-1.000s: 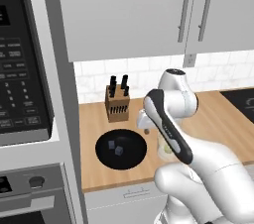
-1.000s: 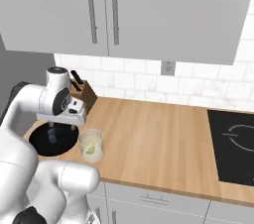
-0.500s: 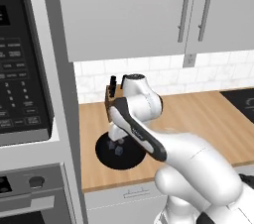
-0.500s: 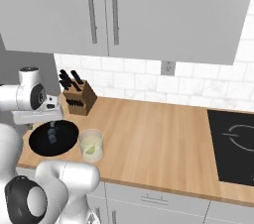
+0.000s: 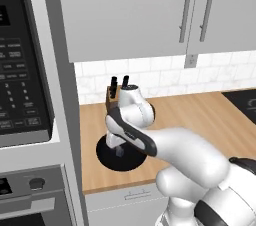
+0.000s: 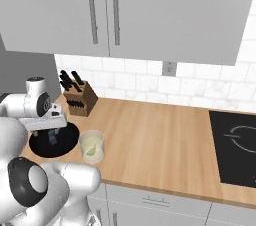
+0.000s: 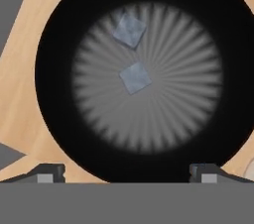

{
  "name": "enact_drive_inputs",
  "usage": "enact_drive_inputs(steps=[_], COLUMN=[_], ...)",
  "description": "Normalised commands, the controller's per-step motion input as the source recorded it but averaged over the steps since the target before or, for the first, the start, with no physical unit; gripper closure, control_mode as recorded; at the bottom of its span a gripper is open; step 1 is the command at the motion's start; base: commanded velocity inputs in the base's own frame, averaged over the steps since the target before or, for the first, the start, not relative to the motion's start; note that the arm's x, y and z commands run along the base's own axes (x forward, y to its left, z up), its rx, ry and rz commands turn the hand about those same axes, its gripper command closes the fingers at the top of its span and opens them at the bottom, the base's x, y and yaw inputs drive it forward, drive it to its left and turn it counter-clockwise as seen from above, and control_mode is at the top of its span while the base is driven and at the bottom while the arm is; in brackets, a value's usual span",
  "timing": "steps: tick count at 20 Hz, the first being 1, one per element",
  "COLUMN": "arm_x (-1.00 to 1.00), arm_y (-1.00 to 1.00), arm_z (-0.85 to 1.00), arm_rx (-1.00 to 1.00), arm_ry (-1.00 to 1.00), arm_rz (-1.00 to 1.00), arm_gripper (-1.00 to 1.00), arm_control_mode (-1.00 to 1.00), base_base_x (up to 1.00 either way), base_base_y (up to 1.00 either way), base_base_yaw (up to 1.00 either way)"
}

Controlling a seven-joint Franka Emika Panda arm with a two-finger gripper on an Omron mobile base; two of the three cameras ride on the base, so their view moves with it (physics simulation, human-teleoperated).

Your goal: Grab a lemon wedge from the fridge and one ice cube from the ice bowl, and put them in the glass of lemonade.

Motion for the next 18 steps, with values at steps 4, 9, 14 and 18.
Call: enact_drive_inputs(steps=[4, 9, 14, 18], arm_x=[0.42, 0.45, 0.25, 0.17], arm_y=[0.08, 0.21, 0.17, 0.01], arm_z=[-0.70, -0.47, -0.17, -0.19], arm_rx=[0.00, 0.00, 0.00, 0.00], arm_ry=[0.00, 0.00, 0.04, 0.05], arm_rz=[0.01, 0.00, 0.04, 0.04], arm_gripper=[-1.00, -1.00, -1.00, -1.00], arm_control_mode=[-1.00, -1.00, -1.00, -1.00], base_base_x=[0.00, 0.00, 0.00, 0.00], base_base_y=[0.00, 0.00, 0.00, 0.00], base_base_yaw=[0.00, 0.00, 0.00, 0.00])
